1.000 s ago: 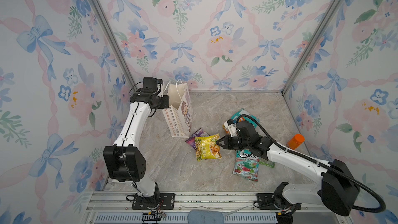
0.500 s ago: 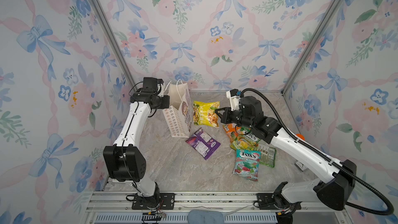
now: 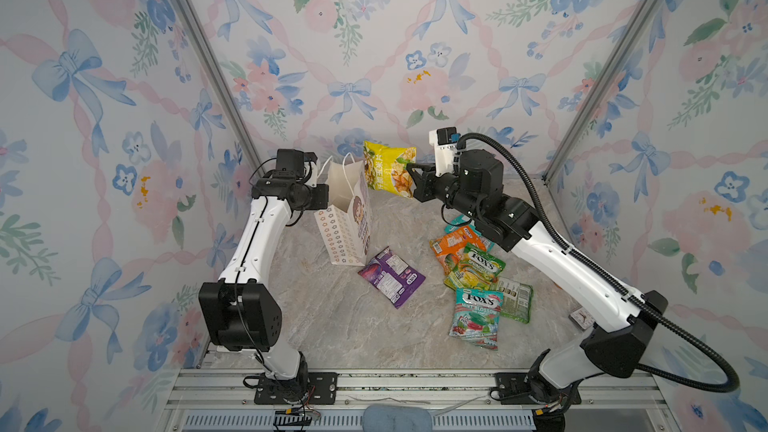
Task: Place the snacks into the paper bag
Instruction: Place the snack in the paper bag.
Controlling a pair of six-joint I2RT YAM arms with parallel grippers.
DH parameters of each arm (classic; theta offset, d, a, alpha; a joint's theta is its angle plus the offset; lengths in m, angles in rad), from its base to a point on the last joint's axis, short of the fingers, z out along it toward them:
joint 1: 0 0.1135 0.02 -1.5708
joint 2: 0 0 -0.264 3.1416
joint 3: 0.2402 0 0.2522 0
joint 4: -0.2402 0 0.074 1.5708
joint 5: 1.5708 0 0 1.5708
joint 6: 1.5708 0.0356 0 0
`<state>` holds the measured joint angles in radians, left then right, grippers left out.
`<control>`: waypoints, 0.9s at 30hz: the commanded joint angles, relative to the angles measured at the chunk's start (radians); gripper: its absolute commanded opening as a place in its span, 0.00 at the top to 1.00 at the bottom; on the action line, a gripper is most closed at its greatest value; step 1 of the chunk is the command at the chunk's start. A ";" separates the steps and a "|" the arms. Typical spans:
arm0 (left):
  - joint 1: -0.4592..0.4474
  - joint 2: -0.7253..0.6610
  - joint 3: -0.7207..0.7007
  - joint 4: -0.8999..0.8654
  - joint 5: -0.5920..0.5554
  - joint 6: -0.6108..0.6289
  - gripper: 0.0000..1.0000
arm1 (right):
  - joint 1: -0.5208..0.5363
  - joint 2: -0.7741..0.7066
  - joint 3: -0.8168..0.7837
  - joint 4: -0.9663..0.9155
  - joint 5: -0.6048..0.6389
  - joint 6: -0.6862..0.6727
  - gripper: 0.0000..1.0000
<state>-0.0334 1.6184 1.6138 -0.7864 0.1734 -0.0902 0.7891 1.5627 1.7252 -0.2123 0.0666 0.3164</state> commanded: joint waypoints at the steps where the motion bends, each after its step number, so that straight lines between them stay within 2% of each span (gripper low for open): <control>1: -0.008 -0.030 -0.018 -0.016 0.020 -0.013 1.00 | 0.064 0.039 0.082 0.022 0.032 -0.089 1.00; 7: -0.008 -0.026 -0.018 -0.015 0.025 -0.015 1.00 | 0.126 0.087 0.158 0.046 0.022 -0.113 1.00; 12: -0.008 -0.031 -0.018 -0.014 0.028 -0.016 1.00 | 0.131 0.197 0.278 0.001 0.023 -0.120 1.00; 20: -0.008 -0.044 -0.019 -0.010 0.026 -0.016 1.00 | 0.130 0.362 0.499 -0.136 0.133 -0.176 1.00; 27: -0.007 -0.051 -0.022 -0.008 0.026 -0.016 1.00 | 0.124 0.335 0.435 -0.123 0.249 -0.211 1.00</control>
<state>-0.0334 1.5993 1.6043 -0.7876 0.1768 -0.0910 0.9173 1.9331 2.1826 -0.3401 0.2352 0.1387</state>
